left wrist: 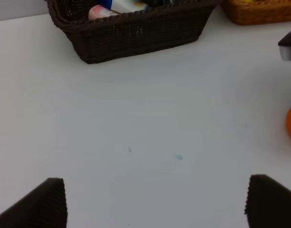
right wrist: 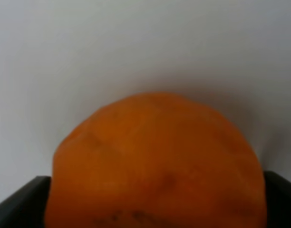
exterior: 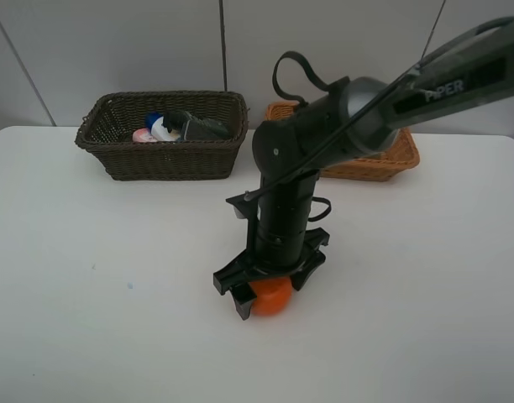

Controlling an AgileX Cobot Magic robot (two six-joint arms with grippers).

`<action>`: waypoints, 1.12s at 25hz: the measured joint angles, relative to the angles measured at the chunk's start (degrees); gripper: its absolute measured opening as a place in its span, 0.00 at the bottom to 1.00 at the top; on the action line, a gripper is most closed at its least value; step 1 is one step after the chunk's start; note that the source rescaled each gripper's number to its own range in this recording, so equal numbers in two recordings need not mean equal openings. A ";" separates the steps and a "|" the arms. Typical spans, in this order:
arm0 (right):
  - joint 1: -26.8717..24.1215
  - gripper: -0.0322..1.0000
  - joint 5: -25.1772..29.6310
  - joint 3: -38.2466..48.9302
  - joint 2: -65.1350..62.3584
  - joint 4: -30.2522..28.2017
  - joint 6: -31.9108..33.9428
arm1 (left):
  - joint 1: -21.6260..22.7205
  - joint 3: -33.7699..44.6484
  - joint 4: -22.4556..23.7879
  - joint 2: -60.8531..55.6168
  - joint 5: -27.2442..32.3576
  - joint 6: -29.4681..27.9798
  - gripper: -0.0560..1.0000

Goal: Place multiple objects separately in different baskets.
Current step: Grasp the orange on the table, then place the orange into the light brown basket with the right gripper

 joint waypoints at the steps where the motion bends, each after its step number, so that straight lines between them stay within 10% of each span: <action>1: -0.03 1.00 -0.24 0.00 0.00 0.00 0.00 | 0.00 0.00 0.02 0.00 0.00 0.00 0.98; 7: -0.07 0.74 -2.25 0.00 0.06 0.00 0.00 | 0.00 0.00 0.02 0.00 0.00 0.00 0.98; 19: -1.52 0.74 0.83 -2.95 -9.73 -8.81 0.23 | 0.00 0.00 0.07 0.00 0.00 0.00 0.98; 28: -23.41 0.74 -8.07 -14.46 -9.10 -14.26 2.64 | 0.00 0.00 0.13 0.00 0.00 0.00 0.98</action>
